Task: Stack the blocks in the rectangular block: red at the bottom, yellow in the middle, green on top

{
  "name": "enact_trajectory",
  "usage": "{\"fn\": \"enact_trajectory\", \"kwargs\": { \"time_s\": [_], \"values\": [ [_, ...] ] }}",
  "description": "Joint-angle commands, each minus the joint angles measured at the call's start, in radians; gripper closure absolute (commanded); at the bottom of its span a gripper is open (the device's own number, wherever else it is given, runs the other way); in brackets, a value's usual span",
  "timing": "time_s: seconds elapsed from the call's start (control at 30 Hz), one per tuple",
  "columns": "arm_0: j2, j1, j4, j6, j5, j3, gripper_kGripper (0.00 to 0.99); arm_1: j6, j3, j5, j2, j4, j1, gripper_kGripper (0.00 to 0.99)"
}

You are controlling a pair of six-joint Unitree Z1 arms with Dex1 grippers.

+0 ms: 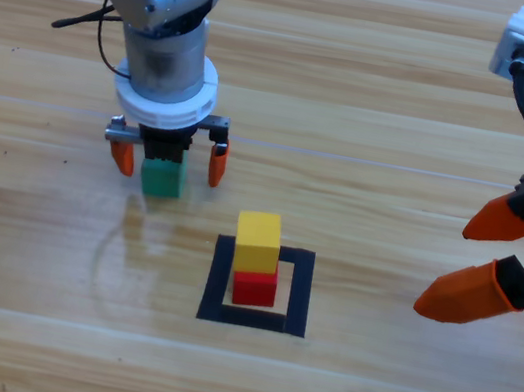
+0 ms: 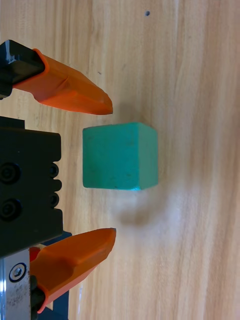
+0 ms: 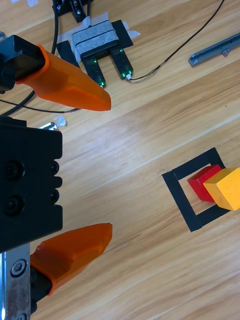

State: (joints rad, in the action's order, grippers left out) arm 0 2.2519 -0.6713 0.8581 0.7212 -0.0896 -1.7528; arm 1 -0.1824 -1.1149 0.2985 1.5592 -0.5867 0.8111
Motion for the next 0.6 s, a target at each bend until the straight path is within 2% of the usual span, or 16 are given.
{"fn": "enact_trajectory", "kwargs": {
  "time_s": [0.03, 0.6],
  "values": [
    [0.018, 0.027, -0.033, 0.004, 0.007, 0.016, 0.04, 0.008, 0.014, -0.006, 0.039, 0.018, -0.018, 0.0],
    [0.023, 0.042, -0.062, -0.002, 0.008, 0.055, 0.06, 0.009, 0.015, -0.006, 0.036, 0.018, -0.018, 0.0]
  ]
}}
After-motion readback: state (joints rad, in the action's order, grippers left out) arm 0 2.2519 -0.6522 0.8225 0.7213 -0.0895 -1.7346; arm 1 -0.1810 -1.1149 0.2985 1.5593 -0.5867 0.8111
